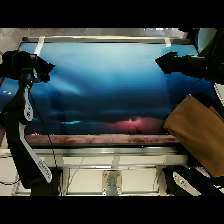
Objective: Fold the clothes and pants, and hang the long-sleeved shirts on hangers.
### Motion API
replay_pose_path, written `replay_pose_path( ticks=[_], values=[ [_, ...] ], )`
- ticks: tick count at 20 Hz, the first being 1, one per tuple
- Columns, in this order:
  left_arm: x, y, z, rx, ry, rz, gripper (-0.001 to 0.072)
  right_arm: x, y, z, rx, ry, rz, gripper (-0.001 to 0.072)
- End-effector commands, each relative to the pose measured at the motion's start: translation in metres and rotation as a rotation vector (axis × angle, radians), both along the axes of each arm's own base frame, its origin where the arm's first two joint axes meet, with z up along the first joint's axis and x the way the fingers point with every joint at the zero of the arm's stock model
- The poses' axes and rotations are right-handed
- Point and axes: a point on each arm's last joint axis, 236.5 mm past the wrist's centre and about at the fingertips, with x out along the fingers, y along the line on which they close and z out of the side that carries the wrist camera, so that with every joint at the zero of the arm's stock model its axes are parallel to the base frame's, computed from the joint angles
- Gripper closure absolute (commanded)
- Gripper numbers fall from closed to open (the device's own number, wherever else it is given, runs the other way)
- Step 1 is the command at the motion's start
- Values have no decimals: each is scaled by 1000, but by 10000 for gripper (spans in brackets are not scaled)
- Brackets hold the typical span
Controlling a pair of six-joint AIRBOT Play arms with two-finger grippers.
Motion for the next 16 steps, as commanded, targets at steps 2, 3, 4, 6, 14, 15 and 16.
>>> replay_pose_path(
  ticks=[2,3,4,6,14,15,16],
  values=[
    [4,7,-7,0,-21,8,219,-1,3,2,22,5,4,20],
    [6,9,-4,0,-40,11,226,-1,3,2,23,5,4,20],
    [7,11,-3,-6,-50,22,227,-1,3,2,22,5,4,19],
    [5,15,-6,-8,-46,29,234,-1,3,2,22,5,4,20],
    [1,16,39,-1,-69,41,663,0,3,1,20,7,3,20],
    [-2,12,61,-1,-80,42,663,0,3,1,19,7,3,21],
    [-5,6,86,-5,-91,42,663,0,3,1,18,6,3,20]
  ],
)
